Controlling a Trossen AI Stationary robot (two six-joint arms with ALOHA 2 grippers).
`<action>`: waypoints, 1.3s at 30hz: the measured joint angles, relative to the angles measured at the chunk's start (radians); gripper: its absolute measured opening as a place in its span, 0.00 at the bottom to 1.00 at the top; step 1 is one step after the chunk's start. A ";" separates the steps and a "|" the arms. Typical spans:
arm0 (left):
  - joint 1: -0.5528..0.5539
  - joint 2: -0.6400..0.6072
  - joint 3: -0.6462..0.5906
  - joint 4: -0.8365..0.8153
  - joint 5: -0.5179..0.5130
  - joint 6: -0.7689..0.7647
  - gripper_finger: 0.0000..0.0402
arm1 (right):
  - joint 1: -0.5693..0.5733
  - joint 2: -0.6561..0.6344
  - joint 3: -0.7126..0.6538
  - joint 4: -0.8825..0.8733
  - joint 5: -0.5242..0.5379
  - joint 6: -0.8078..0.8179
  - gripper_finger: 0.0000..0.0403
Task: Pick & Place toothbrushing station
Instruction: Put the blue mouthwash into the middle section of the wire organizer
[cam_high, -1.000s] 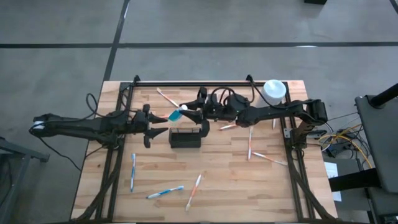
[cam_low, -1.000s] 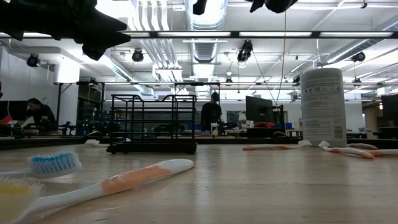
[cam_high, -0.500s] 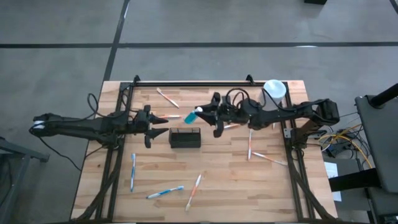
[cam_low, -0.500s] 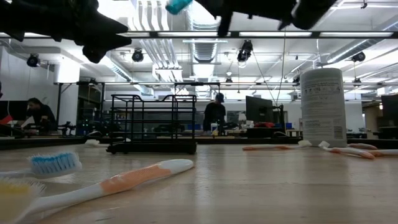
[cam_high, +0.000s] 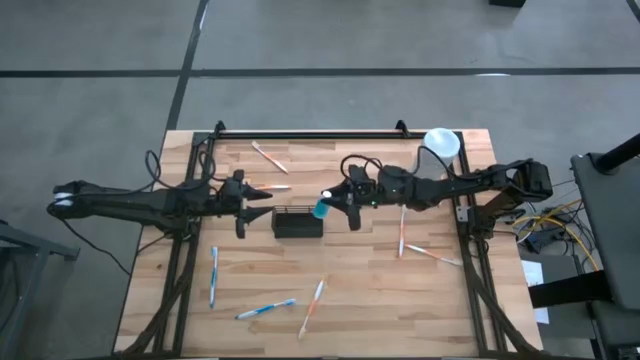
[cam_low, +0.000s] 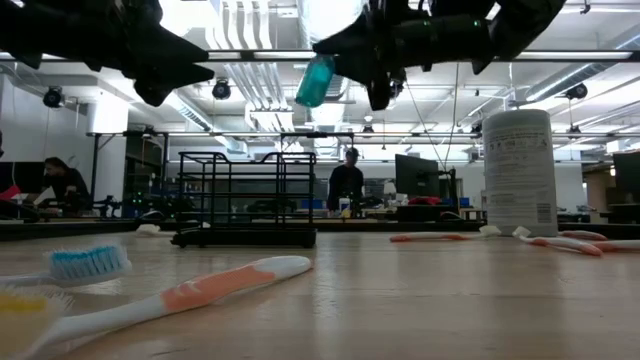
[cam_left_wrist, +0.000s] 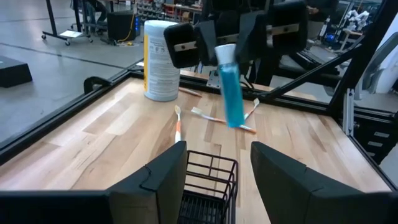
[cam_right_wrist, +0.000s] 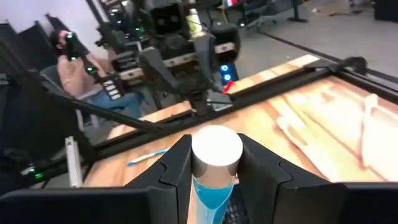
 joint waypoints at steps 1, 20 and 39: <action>0.000 0.002 0.000 0.000 0.000 0.000 0.46 | 0.000 0.000 0.005 -0.015 -0.005 -0.010 0.24; 0.001 0.023 0.000 0.007 0.001 -0.006 0.46 | -0.006 0.119 0.048 0.166 -0.001 -0.095 0.24; 0.000 -0.001 0.000 -0.001 0.001 0.008 0.46 | -0.009 0.303 0.205 0.071 -0.079 -0.089 0.24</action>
